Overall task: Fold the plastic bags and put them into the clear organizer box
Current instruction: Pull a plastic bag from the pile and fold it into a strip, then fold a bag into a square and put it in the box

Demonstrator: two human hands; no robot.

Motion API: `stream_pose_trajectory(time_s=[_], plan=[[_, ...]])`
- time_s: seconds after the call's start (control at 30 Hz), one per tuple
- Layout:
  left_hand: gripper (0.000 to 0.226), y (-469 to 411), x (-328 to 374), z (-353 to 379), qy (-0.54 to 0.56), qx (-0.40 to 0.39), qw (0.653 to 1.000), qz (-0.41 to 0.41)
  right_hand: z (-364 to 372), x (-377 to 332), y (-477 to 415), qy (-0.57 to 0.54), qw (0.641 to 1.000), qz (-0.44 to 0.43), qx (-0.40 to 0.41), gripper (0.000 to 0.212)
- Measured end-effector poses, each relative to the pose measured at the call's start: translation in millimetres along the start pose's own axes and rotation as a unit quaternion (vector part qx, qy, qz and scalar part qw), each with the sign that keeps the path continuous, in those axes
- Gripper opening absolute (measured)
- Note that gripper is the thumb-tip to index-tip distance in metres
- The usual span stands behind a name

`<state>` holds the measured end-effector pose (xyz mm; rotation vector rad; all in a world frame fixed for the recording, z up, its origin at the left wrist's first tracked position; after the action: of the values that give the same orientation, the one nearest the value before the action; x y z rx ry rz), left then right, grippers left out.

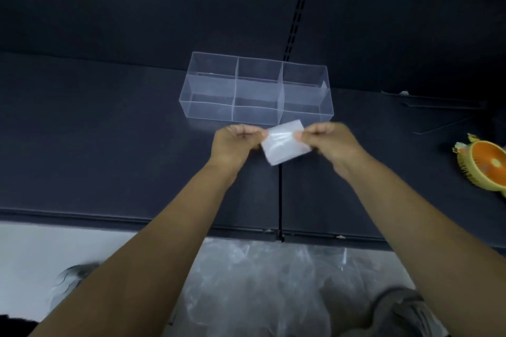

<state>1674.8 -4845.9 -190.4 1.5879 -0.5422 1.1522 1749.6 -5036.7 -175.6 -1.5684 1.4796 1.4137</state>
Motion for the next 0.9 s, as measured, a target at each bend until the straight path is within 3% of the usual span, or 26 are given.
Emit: stream_pose_trajectory(time_s=[0.07, 0.1, 0.17, 0.27, 0.33, 0.43, 0.53, 0.77, 0.83, 0.9], plan=[[0.01, -9, 19, -6, -0.103, 0.08, 0.988, 0.083, -26, -12, -30, -0.013, 0.997, -0.019, 0.077, 0.008], [0.008, -10, 28, -8, -0.188, 0.124, 0.965, 0.132, -37, -16, -44, -0.024, 0.993, -0.025, 0.116, 0.009], [0.015, -12, 38, -1, -0.367, 0.168, 0.886, 0.227, -52, -15, -67, -0.035, 0.984, -0.025, 0.174, 0.016], [0.06, -29, 19, 18, -0.563, 0.123, 0.782, 0.24, -57, 3, -91, 0.053, 0.975, 0.024, 0.215, 0.014], [0.07, -38, 5, 22, -0.626, 0.115, 0.735, 0.233, -58, 9, -95, 0.201, 0.948, 0.059, 0.242, 0.012], [0.074, -40, -3, 22, -0.645, 0.113, 0.719, 0.233, -51, -2, -97, 0.382, 0.89, 0.057, 0.244, 0.027], [0.073, -37, -6, 21, -0.655, 0.111, 0.71, 0.234, -46, -5, -96, 0.428, 0.875, 0.039, 0.221, 0.029], [0.073, 10, -62, -13, -0.629, 0.079, 0.753, 0.175, -37, -33, -29, 0.339, 0.895, -0.147, 0.251, 0.034], [0.073, 27, -85, -34, -0.642, 0.084, 0.75, 0.137, -10, -31, 20, 0.293, 0.907, -0.232, 0.192, 0.02], [0.075, 46, -103, -51, -0.663, 0.093, 0.733, 0.124, 36, -13, 88, 0.282, 0.908, -0.301, 0.072, 0.015]])
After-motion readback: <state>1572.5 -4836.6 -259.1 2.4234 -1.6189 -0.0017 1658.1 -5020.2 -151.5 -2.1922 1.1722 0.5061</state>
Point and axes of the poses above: each hand's wrist, its own y-axis away from the middle knuckle, its own z-axis out of the palm, x = y × z, the point moved 8 cm from there along -y, towards the middle knuckle, and after that the axes turned 8 degrees about -z, right-handed, at the moved point
